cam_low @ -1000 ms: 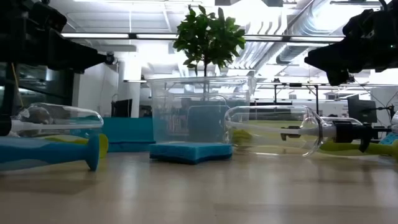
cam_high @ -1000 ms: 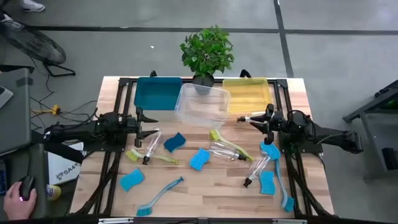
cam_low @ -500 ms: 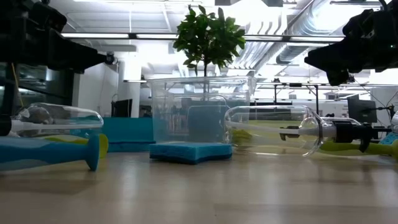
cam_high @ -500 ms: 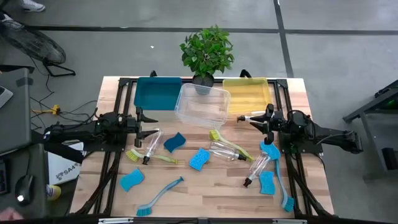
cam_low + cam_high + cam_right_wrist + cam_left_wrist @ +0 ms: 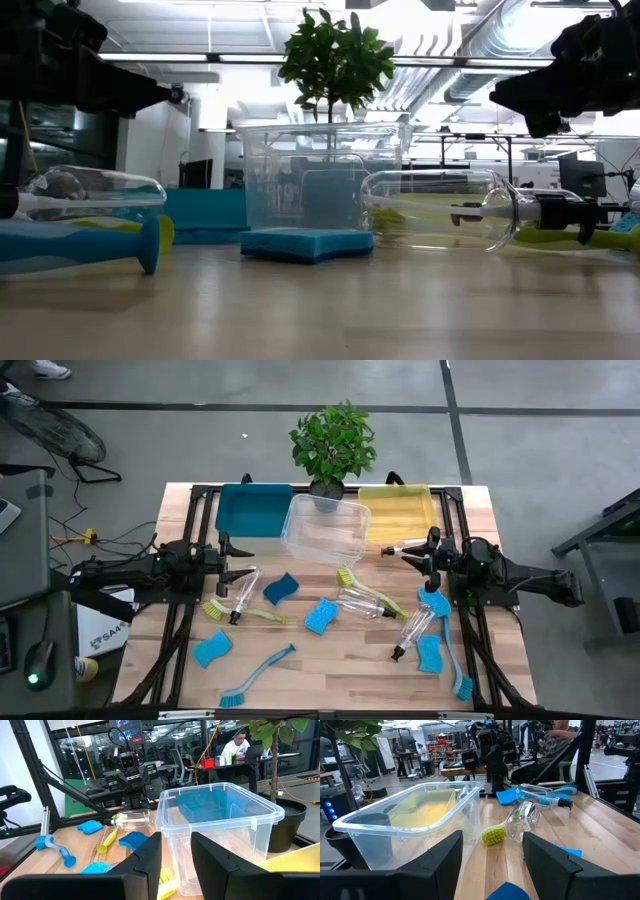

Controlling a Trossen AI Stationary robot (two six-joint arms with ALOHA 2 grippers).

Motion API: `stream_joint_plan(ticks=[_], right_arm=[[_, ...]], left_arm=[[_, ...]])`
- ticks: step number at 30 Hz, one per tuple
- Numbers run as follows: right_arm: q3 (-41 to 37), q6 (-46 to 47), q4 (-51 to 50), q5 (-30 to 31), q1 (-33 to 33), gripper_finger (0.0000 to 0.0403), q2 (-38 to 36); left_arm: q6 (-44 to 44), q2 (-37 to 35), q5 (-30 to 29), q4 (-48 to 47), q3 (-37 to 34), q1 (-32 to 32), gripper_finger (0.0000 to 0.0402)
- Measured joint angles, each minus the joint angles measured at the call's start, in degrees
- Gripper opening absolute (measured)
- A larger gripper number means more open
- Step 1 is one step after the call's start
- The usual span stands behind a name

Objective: Pick & Place Kitchen Sink Supplies

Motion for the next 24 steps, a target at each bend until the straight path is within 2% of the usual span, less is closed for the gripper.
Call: stream_joint_plan(ticks=[7,11,14,17,20,24], right_arm=[[0.0,0.0,0.5,0.0,0.0,0.0099,0.0],[0.0,3.8,5.0,0.1,0.0,0.0099,0.0],[0.2,2.0,8.0,-0.3,0.0,0.0099,0.0],[1.0,1.7,7.6,-4.6,0.0,0.0099,0.0],[1.1,7.4,5.9,-9.8,0.0,0.0099,0.0],[1.1,14.6,7.9,-11.0,0.0,0.0099,0.1]], left_arm=[[0.0,0.0,0.0,0.0,0.0,0.0,0.0201],[0.0,0.0,0.0,0.0,0.0,0.0,0.0202],[0.0,0.0,0.0,0.0,0.0,0.0,0.0202],[0.0,0.0,0.0,0.0,0.0,0.0,0.0202],[0.0,0.0,0.0,0.0,0.0,0.0,0.0202],[0.0,0.0,0.0,0.0,0.0,0.0,0.0201]])
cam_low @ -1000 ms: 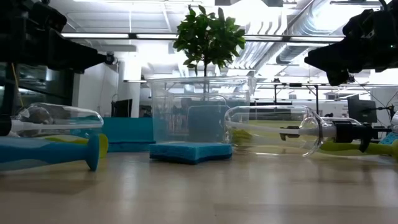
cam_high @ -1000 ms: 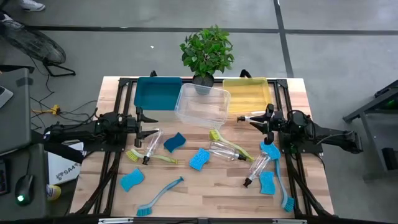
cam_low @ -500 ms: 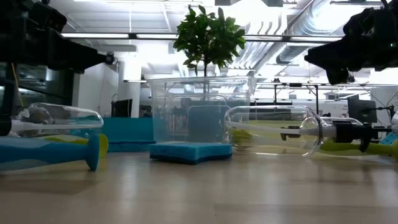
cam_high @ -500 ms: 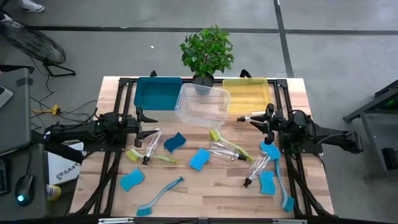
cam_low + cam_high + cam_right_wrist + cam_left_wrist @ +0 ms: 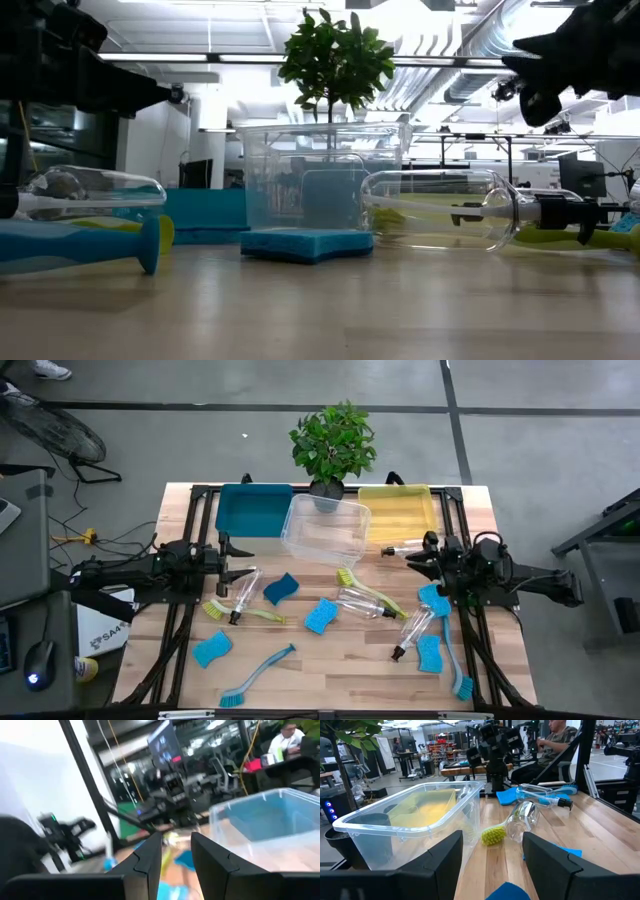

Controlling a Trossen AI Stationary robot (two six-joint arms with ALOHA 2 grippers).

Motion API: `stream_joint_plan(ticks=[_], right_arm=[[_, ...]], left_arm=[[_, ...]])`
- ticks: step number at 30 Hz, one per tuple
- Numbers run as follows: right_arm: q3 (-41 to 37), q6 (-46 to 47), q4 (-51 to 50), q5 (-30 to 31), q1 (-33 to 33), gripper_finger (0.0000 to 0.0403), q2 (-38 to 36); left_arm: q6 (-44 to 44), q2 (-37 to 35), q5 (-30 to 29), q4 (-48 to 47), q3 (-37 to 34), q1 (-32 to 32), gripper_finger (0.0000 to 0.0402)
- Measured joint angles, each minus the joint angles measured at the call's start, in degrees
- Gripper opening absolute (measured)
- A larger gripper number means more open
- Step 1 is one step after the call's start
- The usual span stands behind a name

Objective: Pick & Place Kitchen Sink Supplies
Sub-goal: Put the transparent soap dispenser into the transparent bin

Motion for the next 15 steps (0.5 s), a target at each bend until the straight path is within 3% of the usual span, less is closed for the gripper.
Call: stream_joint_plan(ticks=[8,15], right_arm=[[0.1,3.2,2.9,8.9,0.0,0.0099,0.0],[0.2,-5.4,-1.7,10.5,0.0,0.0099,0.9]], left_arm=[[0.0,0.0,0.0,0.0,0.0,0.0,0.0202],[0.0,0.0,0.0,0.0,0.0,0.0,0.0202]])
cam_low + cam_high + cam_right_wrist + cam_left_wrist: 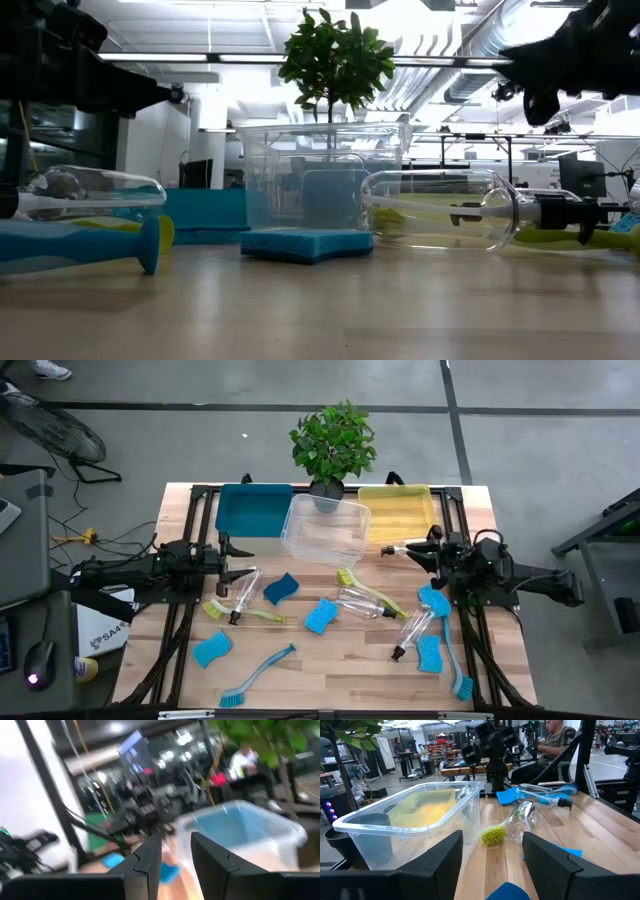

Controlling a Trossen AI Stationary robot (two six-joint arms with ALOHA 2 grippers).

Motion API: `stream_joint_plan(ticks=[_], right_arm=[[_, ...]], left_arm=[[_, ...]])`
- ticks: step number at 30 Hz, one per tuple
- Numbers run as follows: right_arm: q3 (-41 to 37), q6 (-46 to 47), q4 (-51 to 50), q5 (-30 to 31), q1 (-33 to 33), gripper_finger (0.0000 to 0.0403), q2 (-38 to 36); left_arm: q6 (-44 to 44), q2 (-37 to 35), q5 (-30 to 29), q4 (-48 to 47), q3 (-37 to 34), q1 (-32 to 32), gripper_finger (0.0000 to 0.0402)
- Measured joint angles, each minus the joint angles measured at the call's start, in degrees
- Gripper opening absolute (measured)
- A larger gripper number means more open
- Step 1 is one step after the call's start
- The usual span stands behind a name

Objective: Pick & Place Kitchen Sink Supplies
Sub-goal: Put the transparent soap dispenser into the transparent bin

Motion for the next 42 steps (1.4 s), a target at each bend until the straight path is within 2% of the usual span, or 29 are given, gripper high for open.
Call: stream_joint_plan(ticks=[5,8,13,19,23,32,37,42], right_arm=[[0.0,-9.3,-3.9,1.4,0.0,0.0099,3.0],[3.3,-13.4,-8.8,2.9,0.0,0.0099,6.0],[17.8,-14.3,-27.0,3.0,0.1,0.0099,14.4],[35.2,-13.8,-43.6,2.5,0.1,0.0103,31.7],[43.8,-12.7,-52.8,5.0,0.2,0.0134,45.4],[59.6,-16.9,-67.7,7.5,0.1,0.0258,72.7],[62.7,-17.0,-71.9,7.7,0.1,0.0278,81.7],[61.6,-16.8,-71.0,8.1,0.1,0.0279,86.0]], left_arm=[[0.0,0.0,0.0,0.0,0.0,0.0,0.0202],[0.0,0.0,0.0,0.0,0.0,0.0,0.0202],[0.0,0.0,0.0,0.0,0.0,0.0,0.0202],[0.0,0.0,0.0,0.0,0.0,0.0,0.0202],[0.0,0.0,0.0,0.0,0.0,0.0,0.0202],[0.0,0.0,0.0,0.0,0.0,0.0,0.0201],[0.0,0.0,0.0,0.0,0.0,0.0,0.0201],[0.0,0.0,0.0,0.0,0.0,0.0,0.0201]])
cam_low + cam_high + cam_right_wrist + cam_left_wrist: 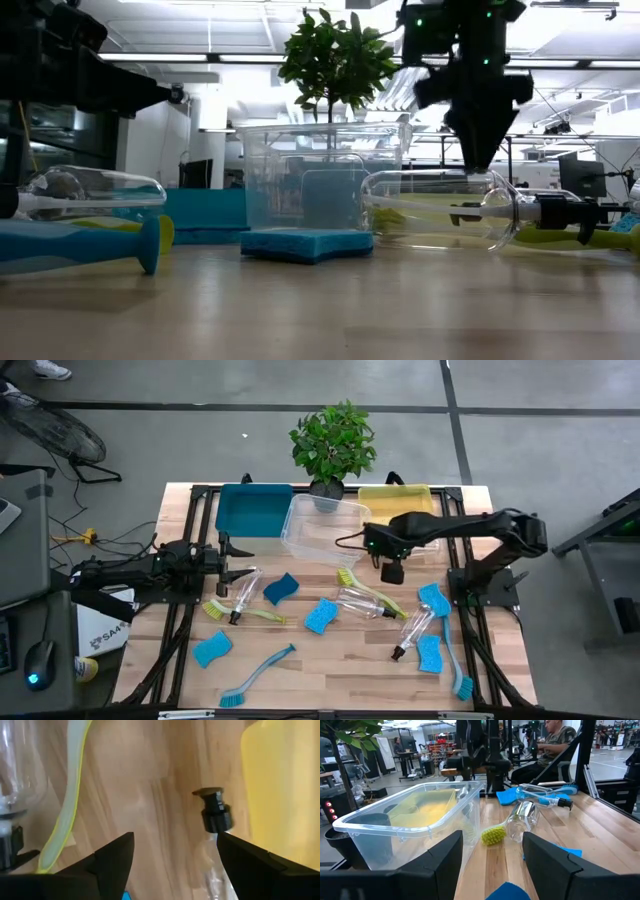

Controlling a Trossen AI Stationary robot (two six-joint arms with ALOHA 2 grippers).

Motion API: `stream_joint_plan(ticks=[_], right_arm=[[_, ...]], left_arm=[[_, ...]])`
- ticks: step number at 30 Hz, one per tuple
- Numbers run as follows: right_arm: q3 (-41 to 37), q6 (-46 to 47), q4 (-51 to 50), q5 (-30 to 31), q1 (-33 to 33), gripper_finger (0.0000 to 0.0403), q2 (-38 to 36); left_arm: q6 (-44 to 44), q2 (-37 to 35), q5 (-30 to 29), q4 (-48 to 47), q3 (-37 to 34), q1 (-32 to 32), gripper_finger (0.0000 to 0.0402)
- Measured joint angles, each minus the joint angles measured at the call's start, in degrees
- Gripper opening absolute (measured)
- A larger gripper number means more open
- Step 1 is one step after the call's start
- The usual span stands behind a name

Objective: Pick & Place Kitchen Sink Supplies
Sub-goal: Put the transparent soap dispenser into the transparent bin

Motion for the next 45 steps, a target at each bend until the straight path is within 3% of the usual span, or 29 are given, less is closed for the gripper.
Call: stream_joint_plan(ticks=[22,37,45], right_arm=[[-14.2,-6.3,11.8,15.0,0.0,0.0279,-1.1],[-14.8,-12.3,19.0,18.6,-0.2,0.0279,-1.1],[-18.5,-11.7,21.4,17.2,-0.2,0.0279,-1.1]], left_arm=[[0.0,0.0,0.0,0.0,0.0,0.0,0.0201],[0.0,0.0,0.0,0.0,0.0,0.0,0.0201],[0.0,0.0,0.0,0.0,0.0,0.0,0.0202]])
